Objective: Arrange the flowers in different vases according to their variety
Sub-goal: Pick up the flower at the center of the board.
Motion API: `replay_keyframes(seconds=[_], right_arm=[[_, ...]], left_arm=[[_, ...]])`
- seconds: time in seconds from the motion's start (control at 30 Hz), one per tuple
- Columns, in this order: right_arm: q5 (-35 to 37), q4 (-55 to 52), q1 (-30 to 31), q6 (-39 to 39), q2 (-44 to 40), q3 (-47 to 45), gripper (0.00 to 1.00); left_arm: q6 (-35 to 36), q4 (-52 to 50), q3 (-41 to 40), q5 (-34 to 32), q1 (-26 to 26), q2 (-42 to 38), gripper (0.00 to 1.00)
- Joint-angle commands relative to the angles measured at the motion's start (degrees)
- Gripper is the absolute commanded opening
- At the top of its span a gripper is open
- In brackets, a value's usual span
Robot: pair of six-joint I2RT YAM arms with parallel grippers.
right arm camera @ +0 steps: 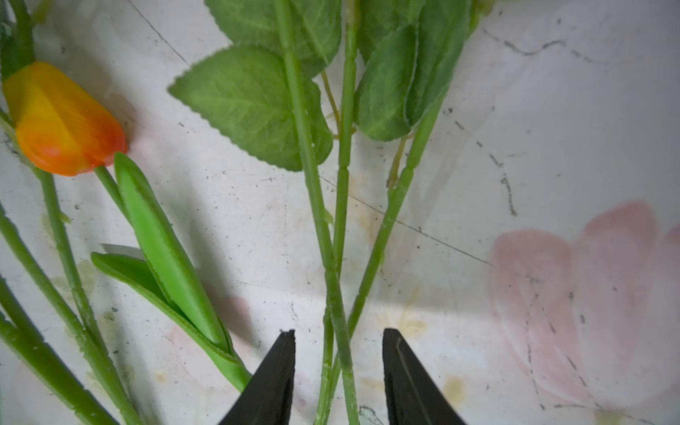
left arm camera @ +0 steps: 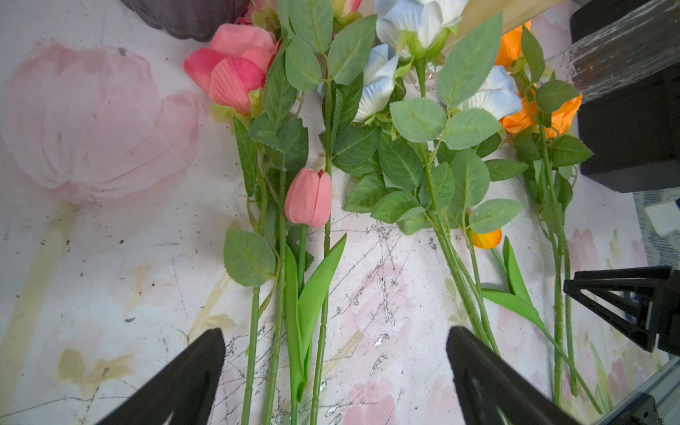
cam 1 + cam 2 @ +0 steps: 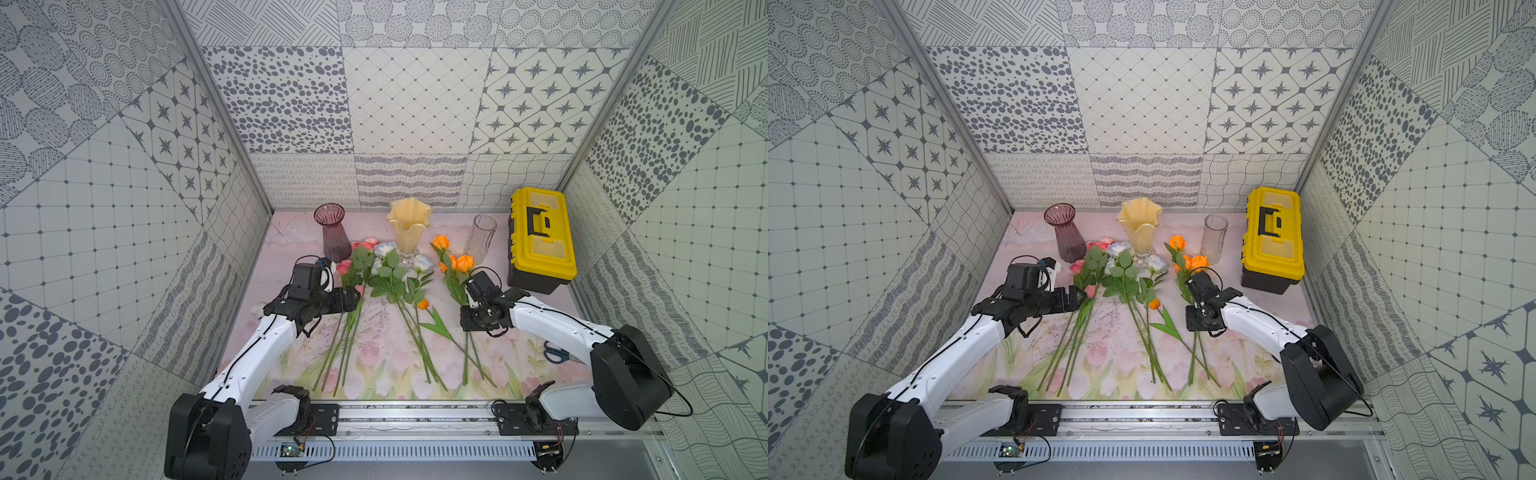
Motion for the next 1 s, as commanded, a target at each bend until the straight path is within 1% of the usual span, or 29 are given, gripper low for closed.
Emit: replay_keyframes(seconds=[0.0,0.1,0.37,0.5,0.67,0.87,0.97], right_arm=[[1.3,1.7,0.3,0.4,2.2,1.7,0.36],[1.2,2.0,0.3,0.2,3.2,2.4,0.32],[1.5,2.1,0.4,-0.2,5.1,4.0,0.26],[1.6,2.1,0.4,-0.2,5.9,4.3,0.19],[1.6,2.2,0.4,0.0,6.5,4.1,0.16],[2.1,2.6,0.4,0.2,5.7,3.5,0.05],[2.2,2.5,0.4,0.3,4.8,3.2,0.02]], left_arm=[[-0.2,-1.1,0.7,1.8,-0.2,0.3,0.99],[-0.2,-1.1,0.7,1.7,-0.2,0.5,0.99],[-0.2,-1.2,0.8,1.4,-0.3,0.5,0.99],[-0.2,-1.4,0.8,1.4,-0.3,0.7,0.99],[-0.2,-1.4,0.9,1.3,-0.3,0.9,0.99],[-0.3,-1.4,1.0,1.2,-0.3,0.9,0.99],[-0.3,-1.5,1.0,1.1,-0.3,0.9,0.99]])
